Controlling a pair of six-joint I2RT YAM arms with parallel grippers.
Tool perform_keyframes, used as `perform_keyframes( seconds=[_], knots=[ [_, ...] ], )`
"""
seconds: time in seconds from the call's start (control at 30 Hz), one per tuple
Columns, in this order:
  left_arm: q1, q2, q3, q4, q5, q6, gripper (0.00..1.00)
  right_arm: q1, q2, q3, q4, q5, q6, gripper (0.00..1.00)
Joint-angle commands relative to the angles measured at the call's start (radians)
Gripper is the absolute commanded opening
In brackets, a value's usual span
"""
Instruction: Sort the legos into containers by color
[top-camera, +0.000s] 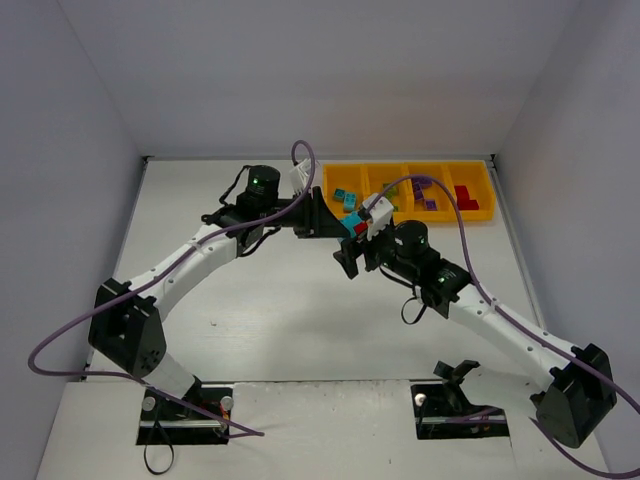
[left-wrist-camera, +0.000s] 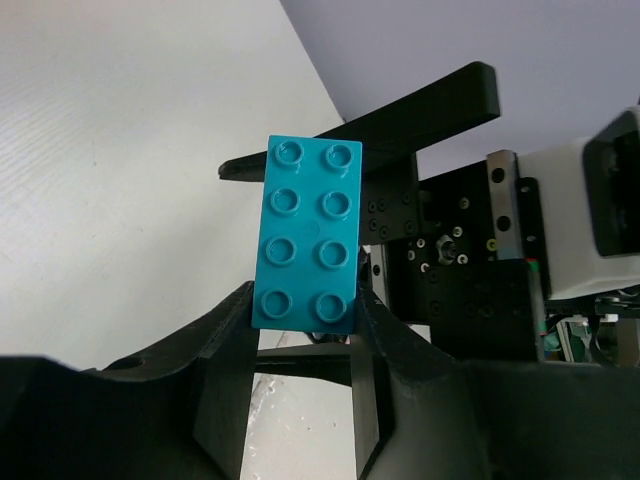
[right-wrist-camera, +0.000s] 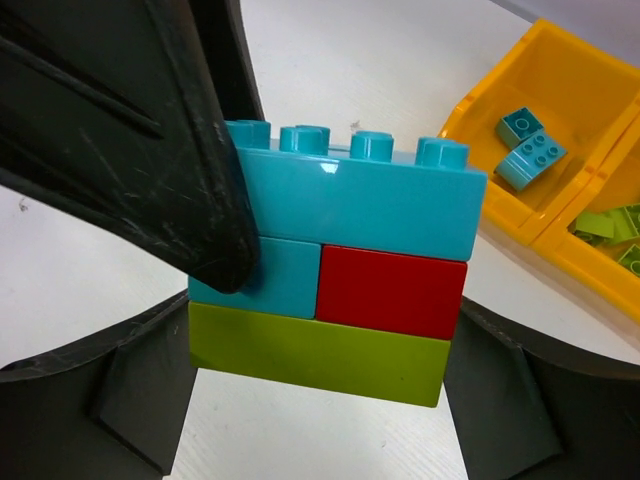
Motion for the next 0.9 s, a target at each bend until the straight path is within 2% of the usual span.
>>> perform_keyframes(
  seconds=[0.0, 0.33, 0.53, 0.87],
  knots=[
    [-0.005, -0.055, 0.019, 0.112, 0.017, -0.024, 0.24, -0.002, 0.009, 0.060, 0.081, 0.047, 0.034, 0.86],
    [-0.007, -0.056, -0.002, 0.106, -0.013, -0.030, 0.24, -0.005, -0.005, 0.080, 0.093, 0.135, 0.031, 0.85],
    [-0.012, -0.049, -0.007, 0.112, -0.027, -0.035, 0.24, -0.005, -0.011, 0.094, 0.110, 0.136, 0.023, 0.84],
    [-0.015, -0.046, -0.004, 0.109, -0.022, -0.030, 0.25, -0.005, -0.008, 0.097, 0.113, 0.115, 0.014, 0.73]
  ],
)
